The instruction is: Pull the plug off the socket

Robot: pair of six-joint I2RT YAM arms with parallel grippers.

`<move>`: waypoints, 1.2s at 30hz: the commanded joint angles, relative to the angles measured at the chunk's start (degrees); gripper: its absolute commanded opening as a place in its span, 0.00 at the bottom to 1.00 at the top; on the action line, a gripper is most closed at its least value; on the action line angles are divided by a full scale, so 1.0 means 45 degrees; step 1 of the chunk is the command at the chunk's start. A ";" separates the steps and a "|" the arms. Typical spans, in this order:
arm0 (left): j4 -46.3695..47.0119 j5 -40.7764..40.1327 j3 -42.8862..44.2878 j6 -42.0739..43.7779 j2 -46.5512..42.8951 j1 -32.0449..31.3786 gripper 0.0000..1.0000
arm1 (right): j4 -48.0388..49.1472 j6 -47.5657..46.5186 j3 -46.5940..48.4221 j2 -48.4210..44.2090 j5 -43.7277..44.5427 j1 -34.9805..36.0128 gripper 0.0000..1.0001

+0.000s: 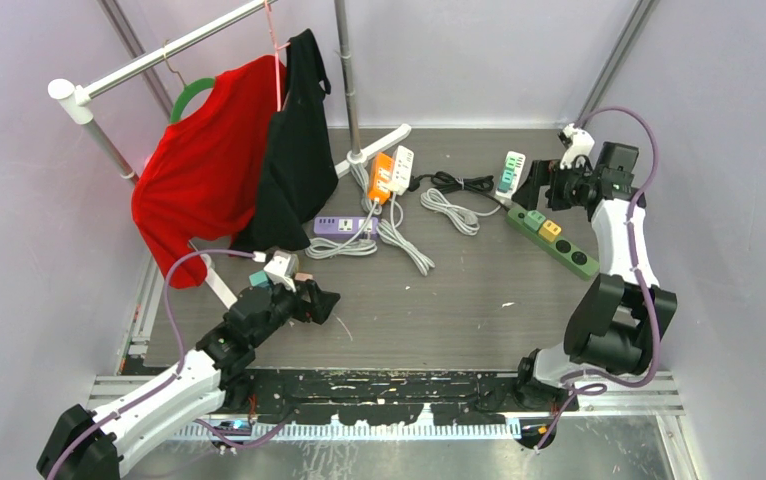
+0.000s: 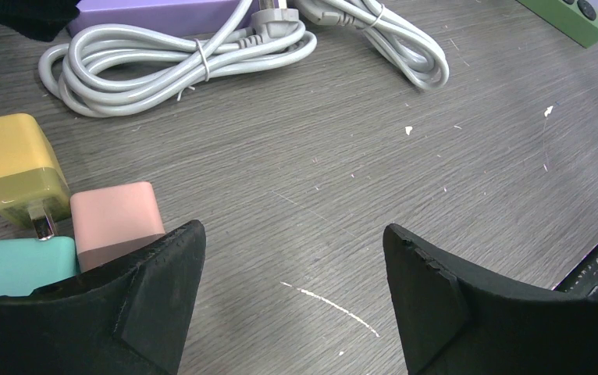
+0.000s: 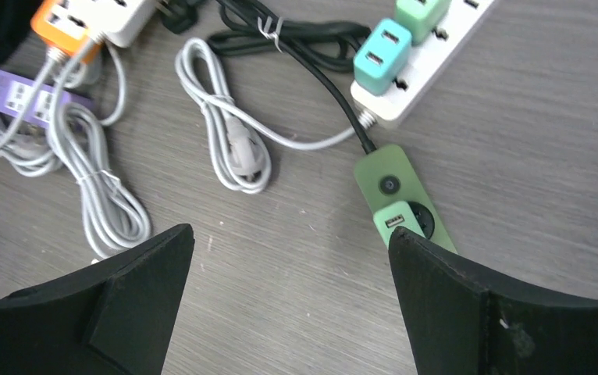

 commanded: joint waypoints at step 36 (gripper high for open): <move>0.0804 -0.0291 0.0108 -0.0167 0.0545 -0.0052 0.83 | -0.2502 -0.5869 0.2634 0.4579 0.5154 0.0847 1.00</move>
